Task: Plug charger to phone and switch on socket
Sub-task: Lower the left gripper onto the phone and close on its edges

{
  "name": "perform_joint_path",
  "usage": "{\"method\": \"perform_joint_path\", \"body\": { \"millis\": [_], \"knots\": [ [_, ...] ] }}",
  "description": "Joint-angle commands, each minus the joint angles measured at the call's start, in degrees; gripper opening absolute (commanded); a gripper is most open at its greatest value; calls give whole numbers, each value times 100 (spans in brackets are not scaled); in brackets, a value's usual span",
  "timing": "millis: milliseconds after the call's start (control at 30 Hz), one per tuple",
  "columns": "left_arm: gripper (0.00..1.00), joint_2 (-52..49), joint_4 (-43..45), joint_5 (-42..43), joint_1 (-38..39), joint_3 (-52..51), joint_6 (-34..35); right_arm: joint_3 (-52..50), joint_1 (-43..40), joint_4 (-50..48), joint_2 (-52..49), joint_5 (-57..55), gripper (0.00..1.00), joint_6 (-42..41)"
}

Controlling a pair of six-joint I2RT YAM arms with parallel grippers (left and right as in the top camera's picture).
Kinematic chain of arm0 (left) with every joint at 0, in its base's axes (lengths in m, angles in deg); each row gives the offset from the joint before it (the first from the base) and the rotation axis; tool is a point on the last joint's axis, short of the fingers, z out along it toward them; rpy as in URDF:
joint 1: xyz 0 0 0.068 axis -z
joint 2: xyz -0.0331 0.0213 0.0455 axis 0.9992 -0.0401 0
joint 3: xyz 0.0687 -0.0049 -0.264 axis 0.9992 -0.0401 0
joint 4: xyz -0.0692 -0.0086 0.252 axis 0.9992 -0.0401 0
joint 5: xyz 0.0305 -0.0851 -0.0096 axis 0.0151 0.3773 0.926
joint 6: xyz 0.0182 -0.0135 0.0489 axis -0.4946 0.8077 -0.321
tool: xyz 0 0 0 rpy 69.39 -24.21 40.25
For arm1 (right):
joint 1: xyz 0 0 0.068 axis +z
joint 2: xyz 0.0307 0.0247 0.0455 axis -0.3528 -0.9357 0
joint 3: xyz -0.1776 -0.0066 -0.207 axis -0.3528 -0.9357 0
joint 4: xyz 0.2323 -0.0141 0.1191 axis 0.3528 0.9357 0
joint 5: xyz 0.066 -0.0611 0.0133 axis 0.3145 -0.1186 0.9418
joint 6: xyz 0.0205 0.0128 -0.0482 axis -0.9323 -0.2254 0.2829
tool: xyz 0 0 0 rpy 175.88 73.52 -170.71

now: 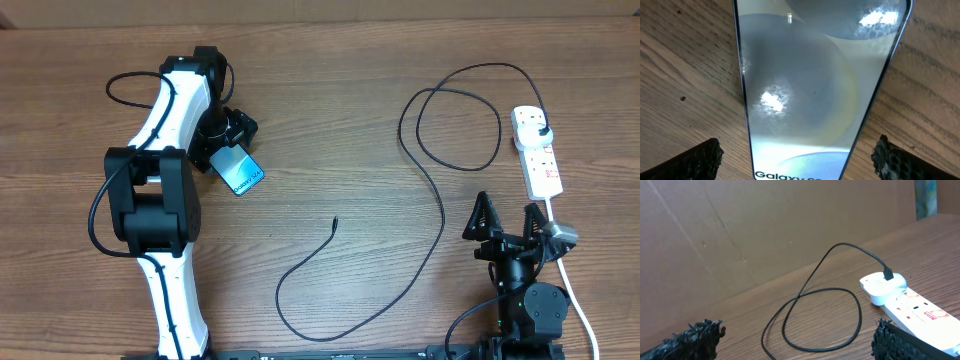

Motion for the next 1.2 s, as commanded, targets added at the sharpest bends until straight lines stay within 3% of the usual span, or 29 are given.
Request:
{"method": "perform_joint_path", "body": {
  "millis": [0,700,1167],
  "knots": [
    [100,0,-9,-168,63,109,-157,-59,-15,-22,48,-52,100,44],
    [100,0,-15,-426,234,83,-118,-59,-15,-22,48,-52,100,44],
    [100,216,-85,-426,229,85,-710,-59,-15,-22,48,-52,100,44]
  ]
}}
